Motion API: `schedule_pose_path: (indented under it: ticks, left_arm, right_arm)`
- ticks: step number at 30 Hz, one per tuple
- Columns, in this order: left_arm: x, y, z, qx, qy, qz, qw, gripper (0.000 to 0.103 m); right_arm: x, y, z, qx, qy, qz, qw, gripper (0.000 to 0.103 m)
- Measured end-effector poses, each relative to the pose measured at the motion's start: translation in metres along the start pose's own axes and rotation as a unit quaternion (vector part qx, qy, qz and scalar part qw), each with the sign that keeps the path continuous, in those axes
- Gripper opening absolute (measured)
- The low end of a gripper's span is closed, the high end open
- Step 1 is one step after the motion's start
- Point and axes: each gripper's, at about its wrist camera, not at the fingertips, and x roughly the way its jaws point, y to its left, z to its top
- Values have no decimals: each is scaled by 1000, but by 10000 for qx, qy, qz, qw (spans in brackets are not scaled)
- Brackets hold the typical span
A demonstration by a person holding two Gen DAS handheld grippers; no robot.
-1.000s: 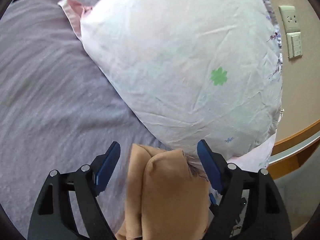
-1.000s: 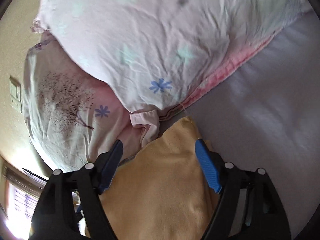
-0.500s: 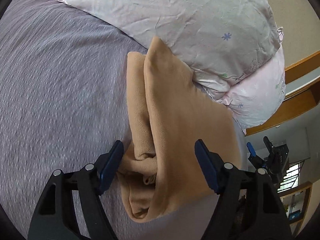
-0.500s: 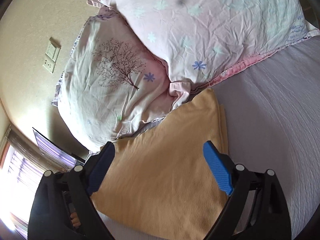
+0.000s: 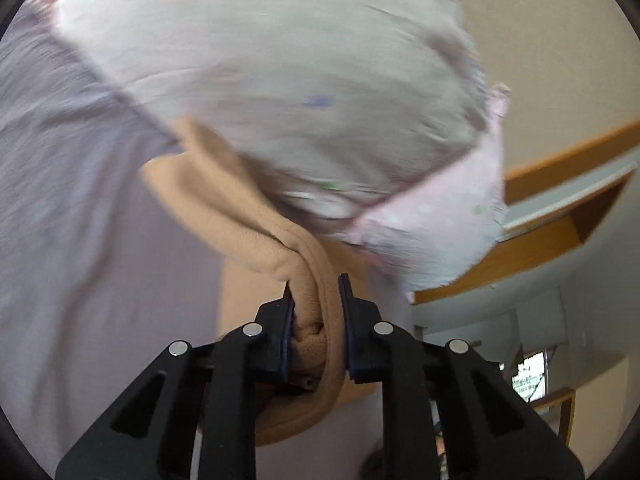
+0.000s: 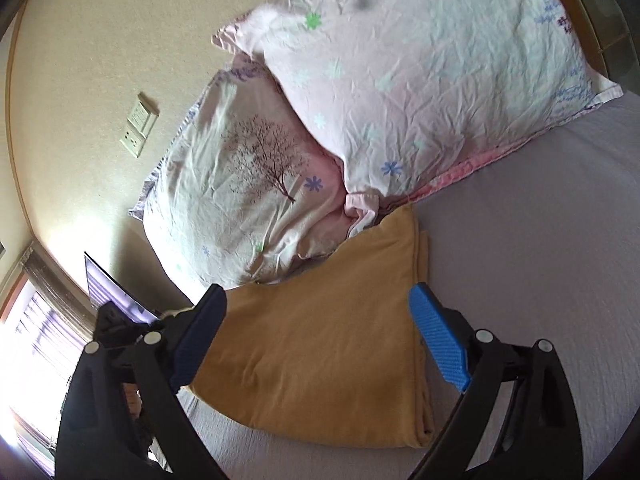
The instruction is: Fold small clothes
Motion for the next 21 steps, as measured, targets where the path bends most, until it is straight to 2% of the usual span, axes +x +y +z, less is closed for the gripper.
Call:
schedule_pose_path:
  ticks: [3,6,8,9,10,11,12,13,14,15,17,18,19,20,21]
  left_arm:
    - [47,-57,-14,518,326,-177,9980,19]
    - [118,-89,-45,624,1049,-436,9916,20]
    - [161,-93,-64,293,1556,-821,9840,23]
    - [180,-89,-73,-154,1839,-1283,9744,23]
    - [190,-85,-78,-553,2063,-1741,9613,23]
    - [193,-83,-81,-733,2160,-1971,9535,23]
    - [184,-85,-78,-575,2056,-2053,9551,24]
    - [172,-88,-74,-311,1877,-2031,9605,25]
    - [156,-89,-68,-16,1651,-1920,9674,35]
    - [135,-86,-61,229,1358,-1731,9752,53]
    - [105,-77,-52,528,906,-1135,9880,65]
    - [91,-69,-47,696,704,-651,9930,65]
    - [85,-63,-44,768,634,-312,9945,65]
    - [79,-53,-42,784,616,-60,9950,65]
    - [76,-42,-42,752,663,131,9949,65]
  right_arm:
    - [-11,-10,2,111,-86,43,9999,93]
    - [-19,-22,1,209,-127,-97,9997,93]
    - [-22,-30,0,320,-118,-180,9993,93]
    - [-25,-36,-1,406,-70,-222,9989,93]
    - [-26,-38,-1,428,-33,-235,9988,93]
    - [-30,-39,-1,405,26,-256,9988,93]
    - [-33,-38,-1,352,62,-275,9990,93]
    - [-36,-37,-1,285,100,-285,9991,93]
    - [-38,-35,-1,237,146,-250,9993,93]
    - [-39,-34,-1,214,195,-205,9994,92]
    - [-36,-31,-5,175,422,-40,9989,90]
    - [-32,-29,-8,166,602,-49,9980,88]
    - [-28,-27,-11,148,766,-49,9969,81]
    - [-25,-24,-15,97,897,-44,9959,72]
    - [-23,-21,-19,12,993,-46,9950,68]
